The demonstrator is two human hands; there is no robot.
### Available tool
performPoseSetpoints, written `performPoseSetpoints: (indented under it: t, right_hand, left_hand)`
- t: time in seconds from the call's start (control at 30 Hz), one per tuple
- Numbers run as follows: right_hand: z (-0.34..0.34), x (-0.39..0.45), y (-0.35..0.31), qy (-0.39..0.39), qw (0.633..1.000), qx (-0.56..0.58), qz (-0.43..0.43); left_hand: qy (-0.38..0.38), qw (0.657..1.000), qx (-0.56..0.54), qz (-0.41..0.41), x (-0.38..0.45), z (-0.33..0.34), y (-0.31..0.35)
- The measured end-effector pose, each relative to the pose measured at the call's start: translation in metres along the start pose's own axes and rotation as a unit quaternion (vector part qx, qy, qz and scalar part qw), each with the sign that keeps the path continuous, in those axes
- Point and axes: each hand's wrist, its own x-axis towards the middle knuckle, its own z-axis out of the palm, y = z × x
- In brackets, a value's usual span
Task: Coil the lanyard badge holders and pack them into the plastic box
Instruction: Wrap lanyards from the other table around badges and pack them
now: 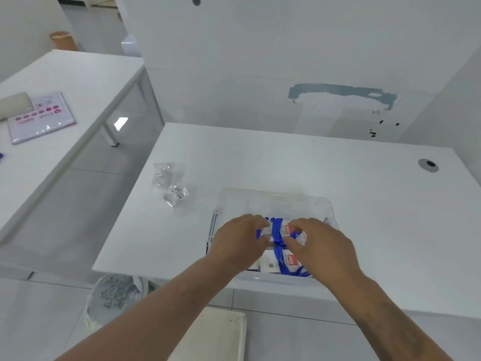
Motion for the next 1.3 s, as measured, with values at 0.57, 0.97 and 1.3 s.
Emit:
performPoseSetpoints:
  t: [0.57, 0.97, 1.3]
  right_hand:
    - [0.066, -0.046, -0.314, 0.069, 0.935, 0.346, -0.024]
    - [0.119, -0.067, -0.483, 0.052, 0.930, 0.364, 0.026]
    - [0.143, -0.046, -0.561, 0.007, 0.934, 0.356, -0.034]
  left_hand:
    - [0.093, 0.984, -0.153, 0.010, -0.118, -0.191, -0.279]
    - [0.062, 0.983, -0.173, -0.027, -0.169, -0.290, -0.453]
    - [0.120, 0.970, -0.188, -0.095, -0.192, -0.318, -0.520]
